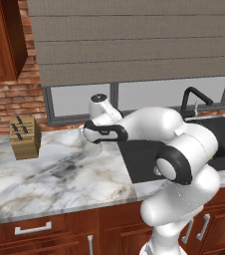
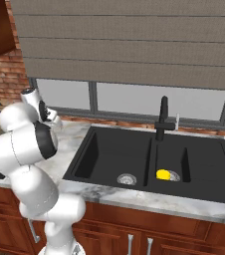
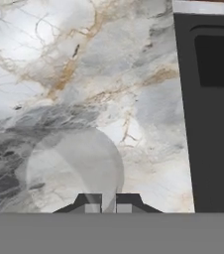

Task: Move any existing items from the left basin to the right basin for drying. Then move the glass cup from the counter to the left basin of the sink for washing.

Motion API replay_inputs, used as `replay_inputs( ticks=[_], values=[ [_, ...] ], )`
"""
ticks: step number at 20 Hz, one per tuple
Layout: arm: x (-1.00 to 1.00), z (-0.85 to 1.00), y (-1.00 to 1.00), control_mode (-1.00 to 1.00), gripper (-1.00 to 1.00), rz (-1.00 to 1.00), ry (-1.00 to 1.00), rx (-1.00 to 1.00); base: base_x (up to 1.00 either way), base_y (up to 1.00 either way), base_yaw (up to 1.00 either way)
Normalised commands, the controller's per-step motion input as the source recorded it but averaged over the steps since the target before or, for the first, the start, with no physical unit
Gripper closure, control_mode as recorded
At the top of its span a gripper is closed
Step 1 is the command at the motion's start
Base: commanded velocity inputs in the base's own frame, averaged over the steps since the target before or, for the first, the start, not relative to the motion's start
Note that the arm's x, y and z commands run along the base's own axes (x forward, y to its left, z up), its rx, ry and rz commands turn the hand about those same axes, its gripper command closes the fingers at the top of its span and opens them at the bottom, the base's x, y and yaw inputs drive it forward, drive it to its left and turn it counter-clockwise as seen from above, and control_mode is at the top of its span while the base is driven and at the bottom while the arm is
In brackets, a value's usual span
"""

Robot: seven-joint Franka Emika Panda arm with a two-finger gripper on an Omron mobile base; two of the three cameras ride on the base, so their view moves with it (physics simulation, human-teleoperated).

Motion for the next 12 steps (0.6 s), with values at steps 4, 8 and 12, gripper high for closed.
replay_inputs(
  ticks=[4, 8, 12],
  values=[
    [0.00, 0.07, -0.75, -1.00, 1.00, -0.09, 0.00, 0.03, 0.00, 0.00, 0.00],
    [0.00, 0.02, -0.75, -1.00, 1.00, -0.10, 0.00, 0.03, 0.00, 0.00, 0.00],
    [0.00, 0.01, -0.75, -1.00, 1.00, -0.11, 0.00, 0.03, 0.00, 0.00, 0.00]
  ],
)
